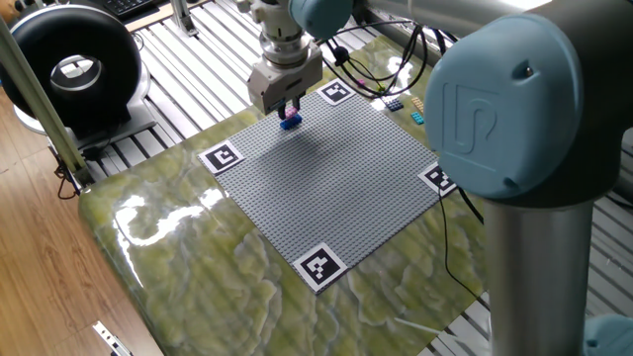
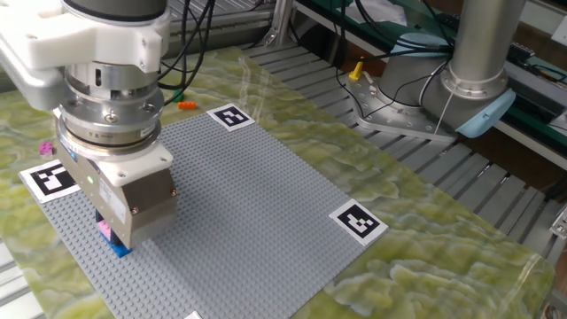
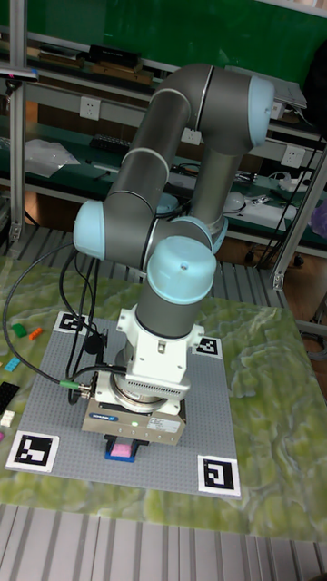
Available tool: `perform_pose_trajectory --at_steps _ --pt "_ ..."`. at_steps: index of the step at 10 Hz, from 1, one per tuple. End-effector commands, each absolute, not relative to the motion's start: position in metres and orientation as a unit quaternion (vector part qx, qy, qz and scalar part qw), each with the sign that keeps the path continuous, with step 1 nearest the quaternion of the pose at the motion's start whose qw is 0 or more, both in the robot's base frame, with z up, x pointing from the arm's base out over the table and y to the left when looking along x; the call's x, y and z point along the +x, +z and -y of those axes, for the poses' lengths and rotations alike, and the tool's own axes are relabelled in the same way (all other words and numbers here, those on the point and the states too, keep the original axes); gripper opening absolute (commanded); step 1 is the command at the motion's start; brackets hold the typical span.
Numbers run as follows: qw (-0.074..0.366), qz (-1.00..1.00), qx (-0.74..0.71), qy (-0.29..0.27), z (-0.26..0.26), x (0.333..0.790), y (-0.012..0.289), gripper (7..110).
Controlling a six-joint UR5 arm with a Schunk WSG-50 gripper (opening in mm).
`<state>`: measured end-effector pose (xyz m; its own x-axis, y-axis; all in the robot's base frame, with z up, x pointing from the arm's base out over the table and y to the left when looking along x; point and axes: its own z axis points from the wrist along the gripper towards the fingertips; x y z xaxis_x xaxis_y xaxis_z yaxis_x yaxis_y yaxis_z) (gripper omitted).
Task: Stack small Lego blocks one on top of the other
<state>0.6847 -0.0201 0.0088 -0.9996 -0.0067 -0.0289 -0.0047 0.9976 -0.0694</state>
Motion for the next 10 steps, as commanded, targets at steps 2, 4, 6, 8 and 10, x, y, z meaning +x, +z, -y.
perform_pose_trajectory --at_steps 2,4,6,8,10 --pt "0.023 -0.999 -0.002 -0.026 0.0194 0.6875 0.0031 7" --pt "0.025 -0.999 -0.001 -0.026 0.0191 0.6893 0.0018 7" --pt "0.023 -0.999 0.002 -0.024 0.0186 0.6877 0.0021 7" --pt "0.021 -0.999 0.004 -0.024 0.0195 0.6846 0.0026 7" --pt "0.021 -1.000 0.005 -0.022 0.0193 0.6833 0.0048 7"
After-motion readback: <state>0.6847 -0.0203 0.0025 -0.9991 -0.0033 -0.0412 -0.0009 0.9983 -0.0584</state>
